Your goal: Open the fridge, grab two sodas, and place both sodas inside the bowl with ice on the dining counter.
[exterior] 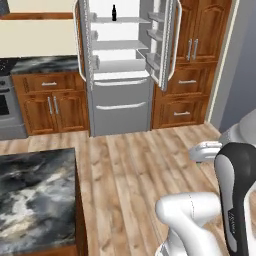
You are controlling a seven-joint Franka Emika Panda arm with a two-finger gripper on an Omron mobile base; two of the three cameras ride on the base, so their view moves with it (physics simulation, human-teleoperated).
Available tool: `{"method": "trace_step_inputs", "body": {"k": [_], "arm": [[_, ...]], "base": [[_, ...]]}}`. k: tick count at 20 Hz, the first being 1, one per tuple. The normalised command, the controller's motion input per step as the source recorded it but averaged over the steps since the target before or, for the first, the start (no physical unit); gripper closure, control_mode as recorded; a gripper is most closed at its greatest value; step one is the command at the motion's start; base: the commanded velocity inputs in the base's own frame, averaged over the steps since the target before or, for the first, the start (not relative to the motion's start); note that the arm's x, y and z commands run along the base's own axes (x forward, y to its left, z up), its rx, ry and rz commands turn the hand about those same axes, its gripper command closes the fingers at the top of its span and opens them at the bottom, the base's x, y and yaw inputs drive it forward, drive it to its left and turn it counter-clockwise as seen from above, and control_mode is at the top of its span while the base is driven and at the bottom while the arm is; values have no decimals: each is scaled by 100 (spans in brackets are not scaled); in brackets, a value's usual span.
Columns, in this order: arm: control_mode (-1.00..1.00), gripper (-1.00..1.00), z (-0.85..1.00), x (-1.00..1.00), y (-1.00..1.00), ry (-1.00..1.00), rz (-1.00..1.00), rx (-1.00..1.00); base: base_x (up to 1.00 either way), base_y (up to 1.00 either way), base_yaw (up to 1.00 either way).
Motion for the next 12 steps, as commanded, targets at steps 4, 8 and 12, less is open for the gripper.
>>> {"method": "trace_step_inputs", "body": {"k": [4,8,12], "arm": [[100,-100,0,0,0,0,0,0],[100,-100,0,0,0,0,0,0],[100,-100,0,0,0,0,0,0]], "base": [[100,-36,10],[100,-53,9],[100,-50,2]]}}
